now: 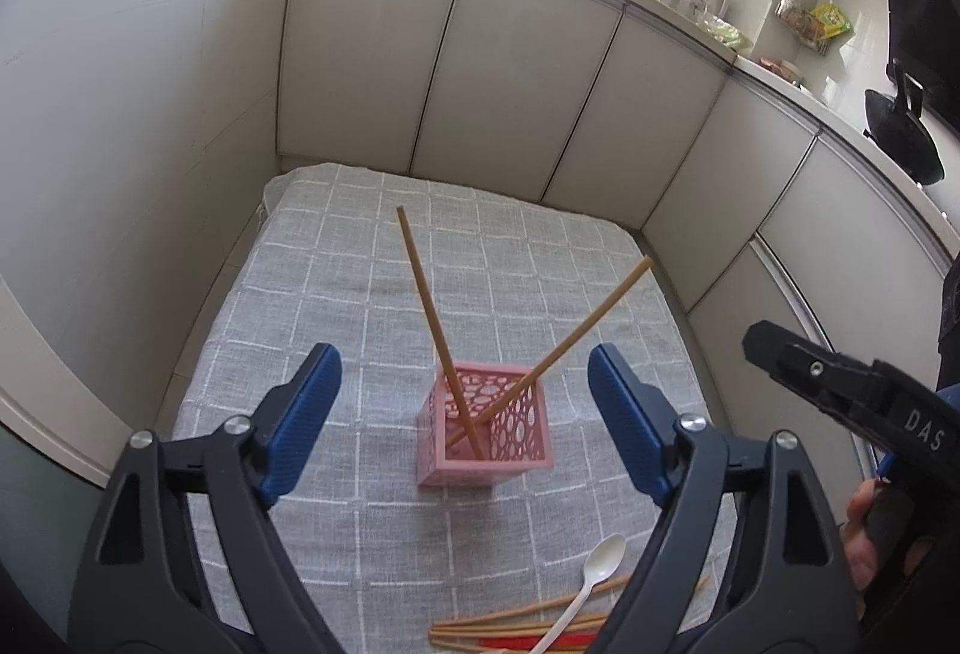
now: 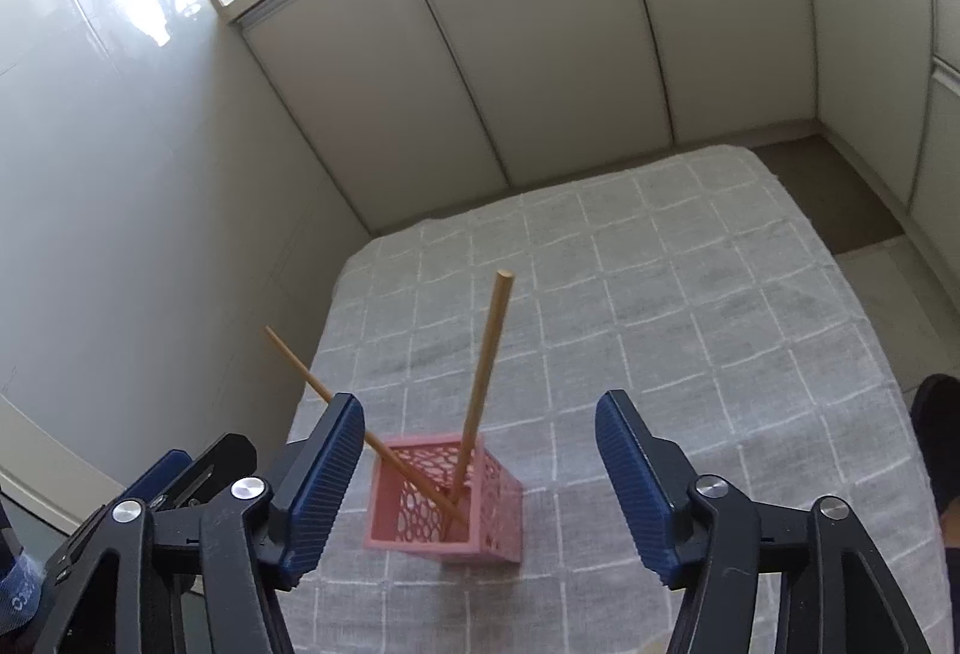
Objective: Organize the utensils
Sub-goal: 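Open the left tool over the holder while the right tool releases its chopstick, then move both open tools back down to the chopstick pile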
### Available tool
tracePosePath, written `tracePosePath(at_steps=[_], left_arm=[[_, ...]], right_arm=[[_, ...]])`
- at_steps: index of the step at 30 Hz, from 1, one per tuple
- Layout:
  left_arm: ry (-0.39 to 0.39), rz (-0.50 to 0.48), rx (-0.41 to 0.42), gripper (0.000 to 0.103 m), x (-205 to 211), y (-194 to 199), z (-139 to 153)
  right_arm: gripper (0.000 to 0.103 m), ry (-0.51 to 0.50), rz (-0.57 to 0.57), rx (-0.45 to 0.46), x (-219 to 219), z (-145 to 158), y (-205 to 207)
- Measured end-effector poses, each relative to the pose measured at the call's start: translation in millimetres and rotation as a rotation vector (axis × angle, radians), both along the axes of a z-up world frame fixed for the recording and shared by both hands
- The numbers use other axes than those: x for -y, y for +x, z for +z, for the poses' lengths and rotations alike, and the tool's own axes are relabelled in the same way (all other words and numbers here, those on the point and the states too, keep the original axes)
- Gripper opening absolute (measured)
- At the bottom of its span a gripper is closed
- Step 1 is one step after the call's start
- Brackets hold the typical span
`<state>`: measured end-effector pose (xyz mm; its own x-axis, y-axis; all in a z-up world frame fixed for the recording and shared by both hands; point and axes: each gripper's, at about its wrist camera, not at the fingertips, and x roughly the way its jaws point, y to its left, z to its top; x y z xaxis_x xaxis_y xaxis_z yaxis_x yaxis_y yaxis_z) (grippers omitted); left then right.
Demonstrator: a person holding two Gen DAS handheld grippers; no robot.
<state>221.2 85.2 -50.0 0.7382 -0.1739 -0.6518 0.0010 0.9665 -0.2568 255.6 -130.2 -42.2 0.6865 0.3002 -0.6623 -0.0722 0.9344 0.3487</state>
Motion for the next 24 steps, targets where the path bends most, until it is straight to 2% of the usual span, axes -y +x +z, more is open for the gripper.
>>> tracePosePath(at_steps=[2,7,12,19,24], left_arm=[[0.013,-0.01,-0.025,0.086,0,-7,-3],[0.039,-0.057,-0.08,0.089,5,-29,-14],[0.057,-0.137,-0.159,0.09,20,-47,-35],[0.136,-0.245,-0.247,0.09,54,-66,-67],[0.155,-0.304,-0.311,0.09,76,-66,-84]], right_arm=[[0.078,-0.017,-0.015,-0.015,8,-1,-15],[0.084,-0.056,-0.04,-0.064,30,-13,-50],[0.084,-0.076,-0.07,-0.14,50,-39,-83],[0.084,-0.068,-0.116,-0.237,82,-75,-122],[0.084,-0.064,-0.178,-0.288,105,-96,-141]])
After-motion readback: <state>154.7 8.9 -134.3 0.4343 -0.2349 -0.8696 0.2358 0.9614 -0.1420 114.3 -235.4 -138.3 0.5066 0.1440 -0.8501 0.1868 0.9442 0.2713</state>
